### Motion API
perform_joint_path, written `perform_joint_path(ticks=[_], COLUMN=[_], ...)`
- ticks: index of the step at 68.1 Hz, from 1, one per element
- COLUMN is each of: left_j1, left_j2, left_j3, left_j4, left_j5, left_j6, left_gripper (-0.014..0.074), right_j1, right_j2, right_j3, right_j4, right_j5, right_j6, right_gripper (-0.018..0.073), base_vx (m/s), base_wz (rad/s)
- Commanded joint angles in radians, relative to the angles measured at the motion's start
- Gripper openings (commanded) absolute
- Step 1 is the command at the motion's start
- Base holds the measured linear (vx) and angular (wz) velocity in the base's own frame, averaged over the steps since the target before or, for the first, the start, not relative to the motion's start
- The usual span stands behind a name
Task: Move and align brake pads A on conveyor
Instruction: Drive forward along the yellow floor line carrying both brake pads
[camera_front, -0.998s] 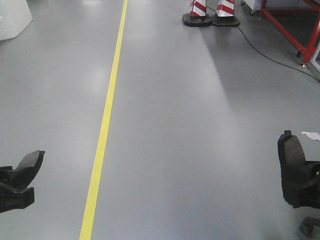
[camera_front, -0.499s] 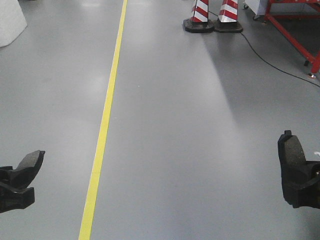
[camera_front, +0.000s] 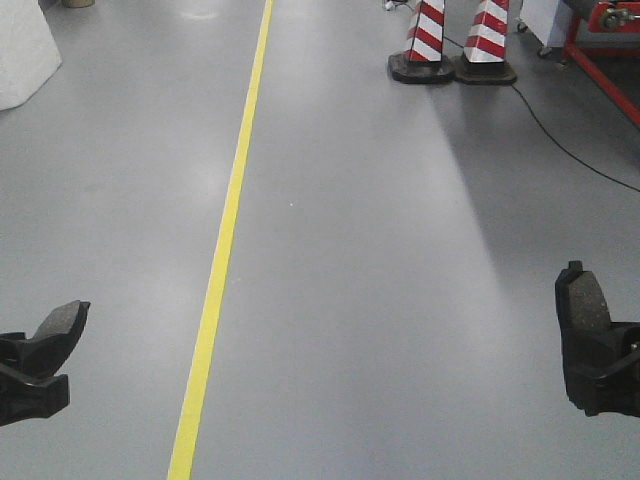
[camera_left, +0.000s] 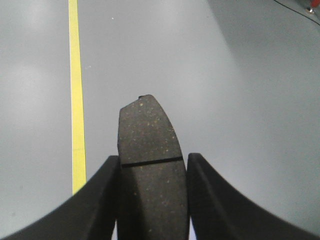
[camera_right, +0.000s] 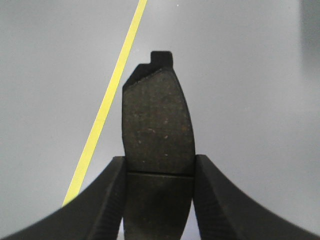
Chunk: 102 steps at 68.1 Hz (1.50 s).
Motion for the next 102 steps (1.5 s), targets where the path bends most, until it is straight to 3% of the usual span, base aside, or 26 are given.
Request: perform_joint_path(ticks=[1,102], left_j1=[-0.006,-0.006], left_j2=[-0.004,-0.004], left_j3=[-0.030,-0.030], left_j4=[0.011,0.011], left_j5=[-0.074,-0.073], left_j6=[-0.005,-0.005], left_gripper=[0.0114,0.0114], right_j1=[0.000,0.000], right_j2=[-0.005,-0.005], right_j3=[-0.030,-0.030], right_j4=[-0.007,-0.007], right_j5=[-0.080,-0.079], right_j6=[-0.004,-0.004], right_gripper=[0.0025,0.0025], base_vx=[0.53,0.52], base_wz=[0.07,0.02])
